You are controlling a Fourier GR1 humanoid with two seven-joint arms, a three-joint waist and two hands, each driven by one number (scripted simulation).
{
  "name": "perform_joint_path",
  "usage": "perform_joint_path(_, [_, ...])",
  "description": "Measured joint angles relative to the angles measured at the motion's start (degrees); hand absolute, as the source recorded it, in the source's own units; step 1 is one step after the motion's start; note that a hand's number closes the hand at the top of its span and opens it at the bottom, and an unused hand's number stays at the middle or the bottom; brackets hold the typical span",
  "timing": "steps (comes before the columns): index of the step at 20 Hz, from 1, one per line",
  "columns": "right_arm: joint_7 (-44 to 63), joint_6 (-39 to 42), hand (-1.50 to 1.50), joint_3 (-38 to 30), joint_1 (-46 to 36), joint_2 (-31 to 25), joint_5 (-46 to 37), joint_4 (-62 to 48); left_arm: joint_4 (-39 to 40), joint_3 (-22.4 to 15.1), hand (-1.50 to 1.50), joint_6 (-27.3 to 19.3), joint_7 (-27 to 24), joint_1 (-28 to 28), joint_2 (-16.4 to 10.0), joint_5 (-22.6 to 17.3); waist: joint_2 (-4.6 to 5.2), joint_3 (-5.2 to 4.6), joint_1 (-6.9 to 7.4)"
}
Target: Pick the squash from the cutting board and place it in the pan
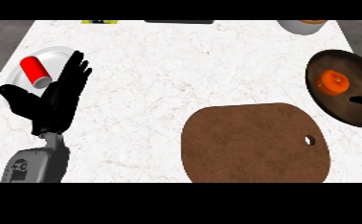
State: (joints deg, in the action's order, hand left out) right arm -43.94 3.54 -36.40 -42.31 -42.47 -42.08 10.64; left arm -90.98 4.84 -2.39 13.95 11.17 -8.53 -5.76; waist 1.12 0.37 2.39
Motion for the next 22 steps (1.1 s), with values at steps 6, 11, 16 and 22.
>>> perform_joint_path(6, [-2.55,13.64,-1.5,-6.35,2.07,-6.97,6.79,-3.58,-0.39,0.41,0.0,-0.17,-0.16,-0.35,-0.04,-0.12,0.02,0.08,-0.51])
perform_joint_path(11, [-1.77,21.17,-1.5,-9.27,5.03,-11.94,10.31,-4.98,-0.34,1.03,0.0,-0.23,-0.6,-0.67,-0.33,-0.16,0.0,0.19,-1.17])
perform_joint_path(16, [-1.57,25.03,-1.5,-9.82,8.9,-14.39,11.74,-4.41,-0.31,1.15,0.0,-0.32,-0.66,-1.36,-0.19,-0.21,-0.2,0.29,-1.82])
perform_joint_path(22, [-2.02,25.36,-1.5,-10.04,12.03,-14.77,13.19,-2.5,0.26,1.72,0.0,-0.12,-1.19,-1.24,-0.63,-0.27,-0.21,0.32,-1.78])
